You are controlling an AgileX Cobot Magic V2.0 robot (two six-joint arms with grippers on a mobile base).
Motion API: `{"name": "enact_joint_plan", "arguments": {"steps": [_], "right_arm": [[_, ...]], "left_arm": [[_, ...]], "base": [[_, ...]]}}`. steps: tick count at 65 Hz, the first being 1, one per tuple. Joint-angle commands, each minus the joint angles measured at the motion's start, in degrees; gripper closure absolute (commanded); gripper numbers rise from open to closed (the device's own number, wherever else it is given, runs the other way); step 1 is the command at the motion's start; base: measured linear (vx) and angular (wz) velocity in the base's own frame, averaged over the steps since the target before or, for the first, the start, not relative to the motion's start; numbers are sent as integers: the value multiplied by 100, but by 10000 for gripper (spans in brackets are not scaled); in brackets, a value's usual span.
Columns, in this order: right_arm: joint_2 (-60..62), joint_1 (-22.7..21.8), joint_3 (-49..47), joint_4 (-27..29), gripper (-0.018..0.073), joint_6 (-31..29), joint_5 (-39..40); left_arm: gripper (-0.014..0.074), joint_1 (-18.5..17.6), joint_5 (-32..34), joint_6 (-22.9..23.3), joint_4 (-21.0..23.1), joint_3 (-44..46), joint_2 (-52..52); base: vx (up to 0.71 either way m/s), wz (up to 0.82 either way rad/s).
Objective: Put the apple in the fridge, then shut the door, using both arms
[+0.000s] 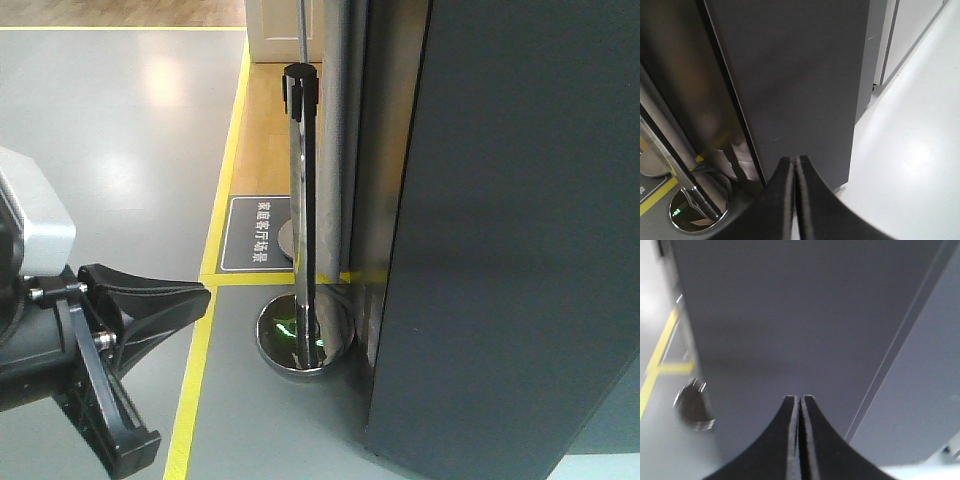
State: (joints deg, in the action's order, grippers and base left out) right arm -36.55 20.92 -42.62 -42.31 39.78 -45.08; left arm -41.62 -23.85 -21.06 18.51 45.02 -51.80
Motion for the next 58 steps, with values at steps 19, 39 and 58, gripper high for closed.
{"name": "enact_joint_plan", "arguments": {"steps": [19,39,58], "right_arm": [[-1614,-33,-1971,-1157,562,373,468],[-2790,-796,-3392,-872,562,23,731],[-3683,-2370,-4161,2034,561,-2292,1856]], "left_arm": [[602,5,393,38,92,148,58],[602,5,393,38,92,148,58],[602,5,393,38,92,148,58]], "base": [[0,0],[0,0],[0,0]]}}
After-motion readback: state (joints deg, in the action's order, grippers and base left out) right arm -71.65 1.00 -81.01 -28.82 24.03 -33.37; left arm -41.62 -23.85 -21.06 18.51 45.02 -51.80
